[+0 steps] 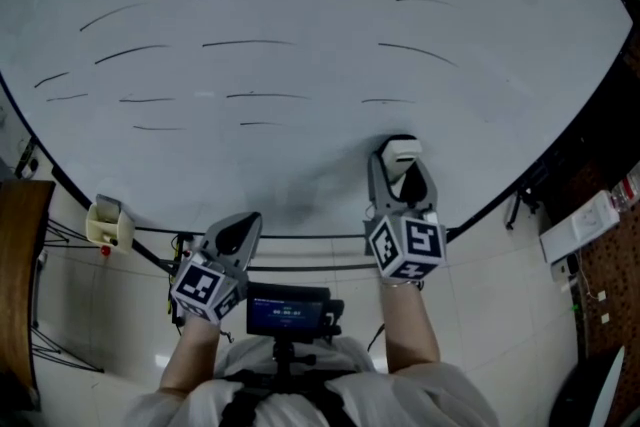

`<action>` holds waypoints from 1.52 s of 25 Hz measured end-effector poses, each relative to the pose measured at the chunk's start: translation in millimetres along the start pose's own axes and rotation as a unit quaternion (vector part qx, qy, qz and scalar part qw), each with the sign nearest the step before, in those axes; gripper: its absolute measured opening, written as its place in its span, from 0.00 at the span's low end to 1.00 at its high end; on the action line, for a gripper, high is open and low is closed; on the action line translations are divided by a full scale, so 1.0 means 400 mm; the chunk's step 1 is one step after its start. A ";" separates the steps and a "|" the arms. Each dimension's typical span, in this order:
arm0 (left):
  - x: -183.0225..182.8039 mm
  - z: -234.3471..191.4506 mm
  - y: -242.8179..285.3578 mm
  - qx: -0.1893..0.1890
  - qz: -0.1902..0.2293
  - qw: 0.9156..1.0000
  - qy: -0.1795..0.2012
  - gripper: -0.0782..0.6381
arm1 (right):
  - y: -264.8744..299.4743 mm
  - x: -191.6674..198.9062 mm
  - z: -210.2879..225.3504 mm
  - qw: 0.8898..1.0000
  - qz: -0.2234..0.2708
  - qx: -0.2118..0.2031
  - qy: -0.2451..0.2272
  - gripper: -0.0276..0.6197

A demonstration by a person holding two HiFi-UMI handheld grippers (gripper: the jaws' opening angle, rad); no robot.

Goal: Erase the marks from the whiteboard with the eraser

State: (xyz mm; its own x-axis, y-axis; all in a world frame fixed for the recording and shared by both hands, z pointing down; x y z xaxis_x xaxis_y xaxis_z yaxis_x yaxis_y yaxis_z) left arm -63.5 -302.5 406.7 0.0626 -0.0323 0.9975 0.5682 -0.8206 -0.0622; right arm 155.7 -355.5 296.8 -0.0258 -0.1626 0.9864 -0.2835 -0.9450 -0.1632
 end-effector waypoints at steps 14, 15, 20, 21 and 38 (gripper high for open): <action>0.009 -0.084 -0.040 -0.041 0.003 0.999 -0.007 0.10 | 0.090 -0.017 -0.270 0.989 0.015 -0.081 -0.122 0.44; 0.010 -0.085 -0.037 -0.041 0.001 0.999 -0.008 0.10 | 0.088 -0.024 -0.250 0.989 0.023 -0.072 -0.125 0.44; 0.009 -0.065 -0.020 -0.035 -0.011 0.999 -0.015 0.10 | 0.070 -0.035 -0.165 0.990 0.041 -0.041 -0.127 0.45; 0.010 -0.063 -0.017 -0.033 -0.011 0.999 -0.016 0.10 | 0.067 -0.039 -0.146 0.990 0.048 -0.036 -0.124 0.45; 0.003 -0.049 -0.030 -0.010 -0.009 1.000 -0.014 0.10 | -0.040 -0.021 0.090 0.997 0.025 0.068 -0.041 0.44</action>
State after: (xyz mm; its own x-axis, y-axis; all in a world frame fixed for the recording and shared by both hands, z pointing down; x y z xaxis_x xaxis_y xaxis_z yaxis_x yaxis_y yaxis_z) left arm -86.3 -304.0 409.4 0.0754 -0.0011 0.9972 0.5529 -0.8322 -0.0427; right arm 194.9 -349.2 290.3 0.0423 -0.2285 0.9726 -0.1514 -0.9637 -0.2198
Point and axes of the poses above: the fingertips, and each gripper's own axes: y forward along the fingers, z to its right, x out of its underside, the point moved 1 cm from there along -y, backward along the fingers, and after that the axes turned 6 degrees about -x, right-handed, at the moved point
